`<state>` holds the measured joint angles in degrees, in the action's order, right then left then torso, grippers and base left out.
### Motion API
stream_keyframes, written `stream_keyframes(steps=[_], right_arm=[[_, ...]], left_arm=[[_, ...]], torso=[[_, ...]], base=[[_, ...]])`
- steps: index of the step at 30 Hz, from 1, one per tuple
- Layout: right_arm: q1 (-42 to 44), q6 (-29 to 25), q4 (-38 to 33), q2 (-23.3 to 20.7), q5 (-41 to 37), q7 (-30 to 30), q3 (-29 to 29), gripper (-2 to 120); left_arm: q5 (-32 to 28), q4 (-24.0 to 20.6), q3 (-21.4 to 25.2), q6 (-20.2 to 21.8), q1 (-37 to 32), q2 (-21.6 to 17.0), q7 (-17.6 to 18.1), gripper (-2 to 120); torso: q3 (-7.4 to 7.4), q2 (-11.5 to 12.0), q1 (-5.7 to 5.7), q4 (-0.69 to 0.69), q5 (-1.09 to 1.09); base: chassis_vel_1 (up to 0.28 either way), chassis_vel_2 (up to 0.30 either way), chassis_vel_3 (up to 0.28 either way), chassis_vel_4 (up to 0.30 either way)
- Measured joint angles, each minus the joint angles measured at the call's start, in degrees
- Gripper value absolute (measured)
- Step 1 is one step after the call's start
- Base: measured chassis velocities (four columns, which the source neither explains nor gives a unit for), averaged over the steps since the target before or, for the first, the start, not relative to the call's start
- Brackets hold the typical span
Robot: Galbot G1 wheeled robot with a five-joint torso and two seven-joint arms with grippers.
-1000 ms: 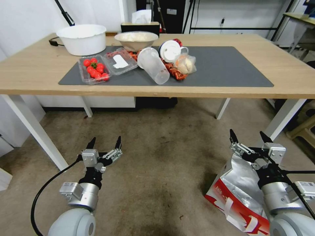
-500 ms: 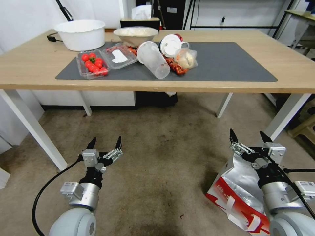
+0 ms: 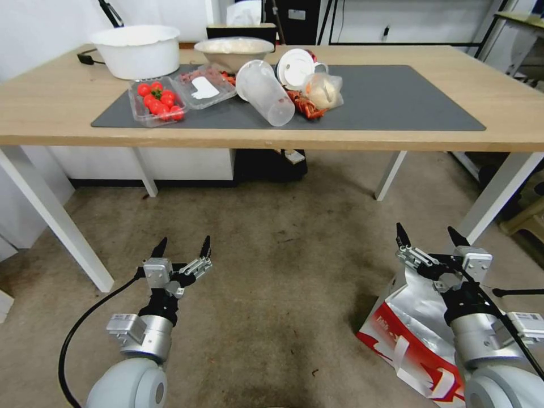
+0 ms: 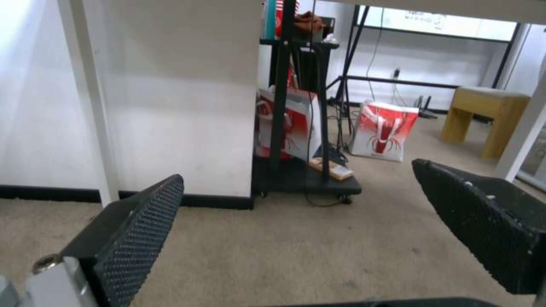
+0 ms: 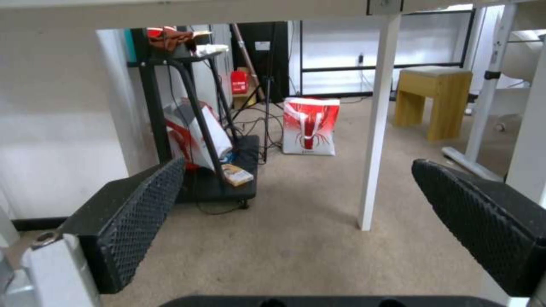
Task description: Pick up the food delivery bag from the floor and place it on the table.
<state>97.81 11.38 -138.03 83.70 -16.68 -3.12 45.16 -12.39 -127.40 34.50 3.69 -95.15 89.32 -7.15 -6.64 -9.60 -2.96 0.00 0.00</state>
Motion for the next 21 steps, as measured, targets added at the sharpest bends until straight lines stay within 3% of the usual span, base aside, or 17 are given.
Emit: stream_keyframes(steps=[7,21], right_arm=[[0.0,0.0,0.1,0.0,0.0,0.0,0.0,100],[-0.1,0.0,0.2,-0.2,0.1,0.0,0.0,100]], left_arm=[[0.0,0.1,0.0,0.0,0.1,0.0,0.0,100],[-0.1,0.2,0.0,0.0,0.2,0.0,0.0,100]], torso=[[0.94,1.2,0.23,0.00,0.00],[4.52,5.3,0.74,0.00,0.00]], base=[[0.000,0.000,0.000,0.000],[0.000,0.000,0.000,0.000]])
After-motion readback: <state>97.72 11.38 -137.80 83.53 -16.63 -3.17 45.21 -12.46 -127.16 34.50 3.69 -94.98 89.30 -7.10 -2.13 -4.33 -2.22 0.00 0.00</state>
